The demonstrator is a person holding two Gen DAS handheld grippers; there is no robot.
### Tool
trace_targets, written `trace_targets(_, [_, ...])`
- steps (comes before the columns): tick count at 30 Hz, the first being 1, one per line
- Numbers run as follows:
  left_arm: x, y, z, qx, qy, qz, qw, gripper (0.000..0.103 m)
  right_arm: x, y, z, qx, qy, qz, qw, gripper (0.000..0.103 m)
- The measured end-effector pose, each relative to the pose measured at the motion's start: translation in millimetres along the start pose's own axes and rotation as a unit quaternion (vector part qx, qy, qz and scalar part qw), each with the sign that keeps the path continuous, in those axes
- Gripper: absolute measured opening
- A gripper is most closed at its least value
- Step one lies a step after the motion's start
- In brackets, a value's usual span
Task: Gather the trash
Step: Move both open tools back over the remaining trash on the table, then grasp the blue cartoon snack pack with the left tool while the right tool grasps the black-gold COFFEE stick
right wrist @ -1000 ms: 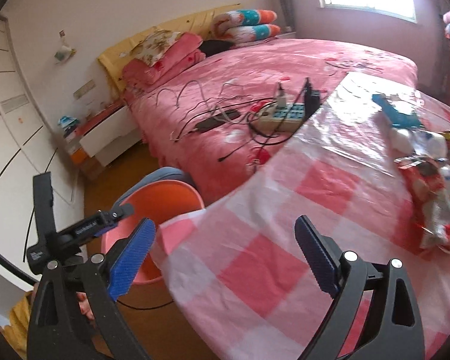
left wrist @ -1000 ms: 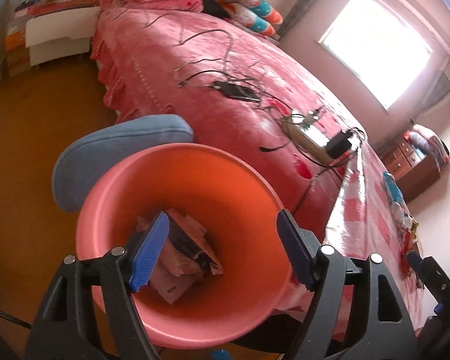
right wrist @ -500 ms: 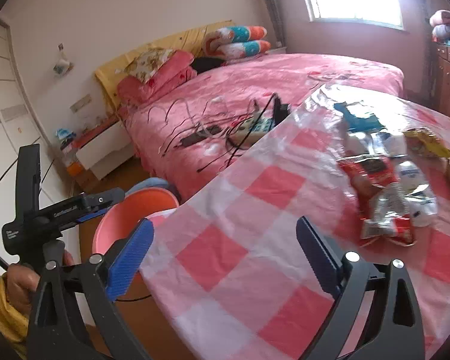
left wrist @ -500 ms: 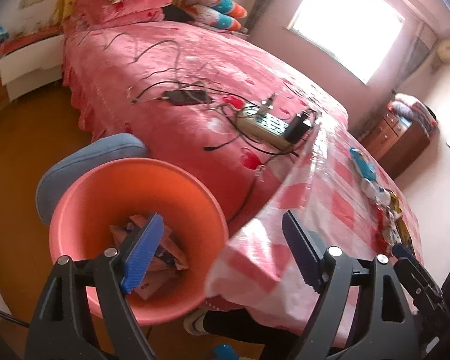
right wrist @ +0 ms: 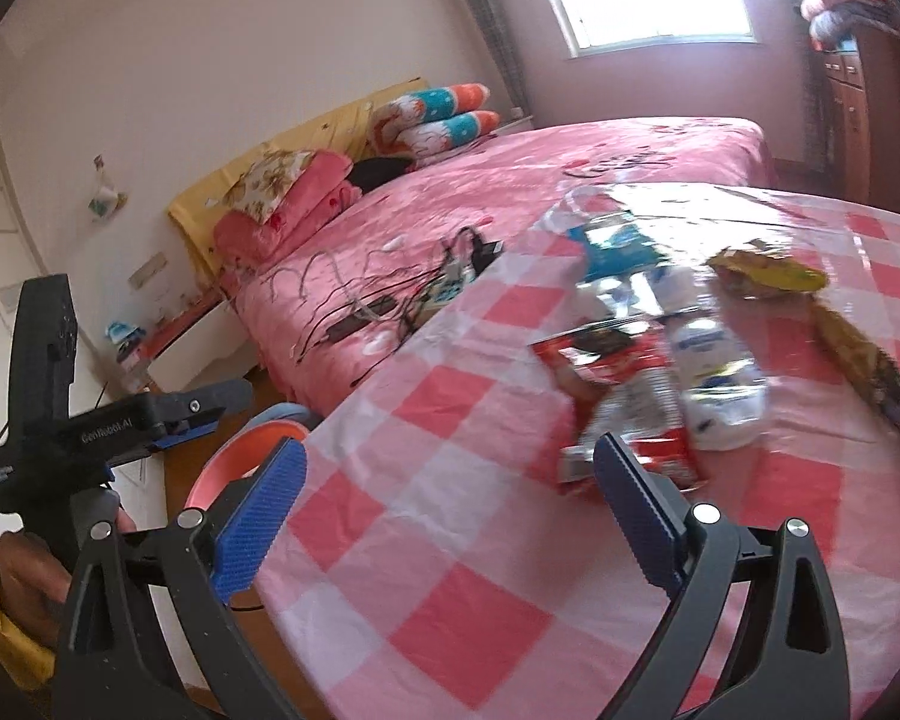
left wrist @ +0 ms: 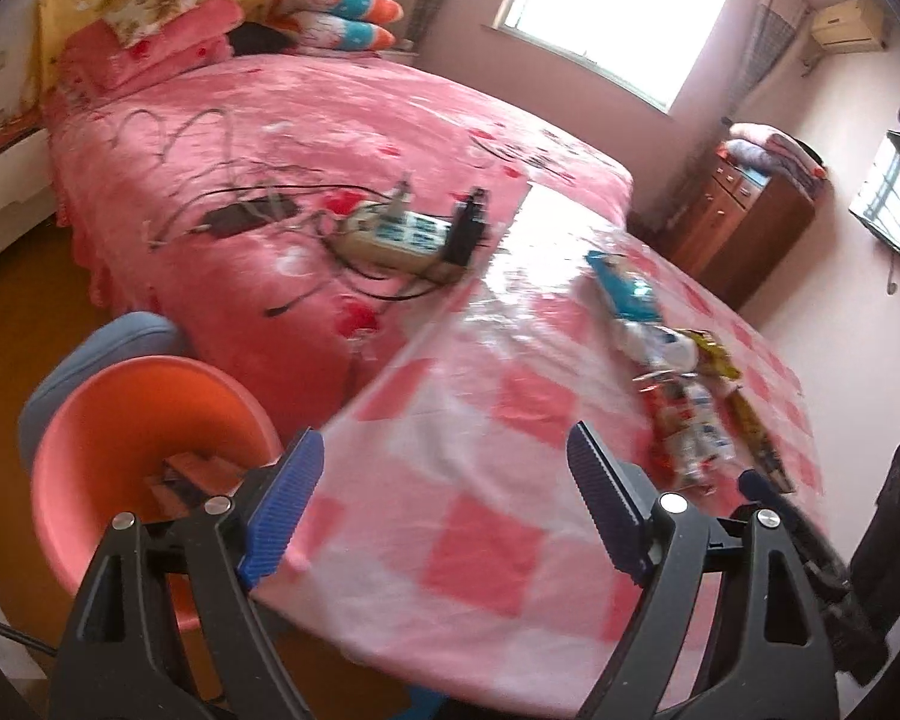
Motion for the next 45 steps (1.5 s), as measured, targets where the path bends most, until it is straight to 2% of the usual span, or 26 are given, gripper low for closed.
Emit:
trace_targets(4, [-34.2,-6.9,-17.2,0.019,0.032,0.012,0.9992,0.084,-33.2,-13.5,13.1,-0.018,0.016,-0.034,0.999,0.095])
trace_targets(12, [-110.1,-26.4,-66.3,0.046,0.077,0.000,0.9960,0.084,-107.1,-43.1,42.0,-0.066,0.085,-0.081,0.991,0.095])
trace_targets(17, [-143.7,-31.9,-108.4,0.064,0.076,-0.008,0.9950,0.084,-151.8,-64.4,49.8,-0.065,0.149,-0.072,0.984,0.095])
trace_targets(23, [-167.5,-35.8,-160.7,0.086,0.048,-0.022,0.9949,0.084,-205.9,-57.4,36.8,-0.024,0.172,-0.120,0.977,0.095])
trace_targets(27, [-173.9,-36.6,-192.9,0.103,0.030,-0.017,0.9941,0.084,-216.9,-52.0,31.3,-0.010,0.165,-0.136,0.977,0.094])
trace_targets(30, [-179.6,-38.1,-210.9,0.110,0.022,-0.021,0.9935,0.084,-214.1,-48.7,24.4,0.003,0.161,-0.130,0.978,0.085])
trace_targets(31, [-181.4,-39.2,-218.4,0.113,0.015,-0.023,0.9932,0.084,-213.7,-48.2,22.8,0.005,0.161,-0.129,0.978,0.085])
trace_targets(35, [-185.7,-43.5,-235.1,0.111,0.001,-0.030,0.9934,0.084,-213.5,-46.5,18.3,0.016,0.166,-0.121,0.978,0.082])
trace_targets(37, [-188.6,-44.9,-241.4,0.111,-0.007,-0.037,0.9931,0.084,-214.5,-44.0,15.0,0.025,0.169,-0.121,0.978,0.073])
trace_targets(40, [-191.6,-44.7,-252.0,0.119,-0.014,-0.050,0.9916,0.084,-217.2,-38.9,10.8,0.038,0.173,-0.121,0.977,0.066])
trace_targets(45, [-190.4,-41.6,-263.1,0.123,-0.031,-0.059,0.9902,0.083,-214.0,-36.4,8.3,0.043,0.174,-0.106,0.978,0.062])
Point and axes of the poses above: each gripper's, at about its wrist camera, not at the fingertips, and z roughly against the way its jaws point, x to its left, y to its underside, the point moved 1 cm from there along -z, roughly the way its jaws point, and after that the axes turned 13 degrees about -x, right-handed, at the moved point
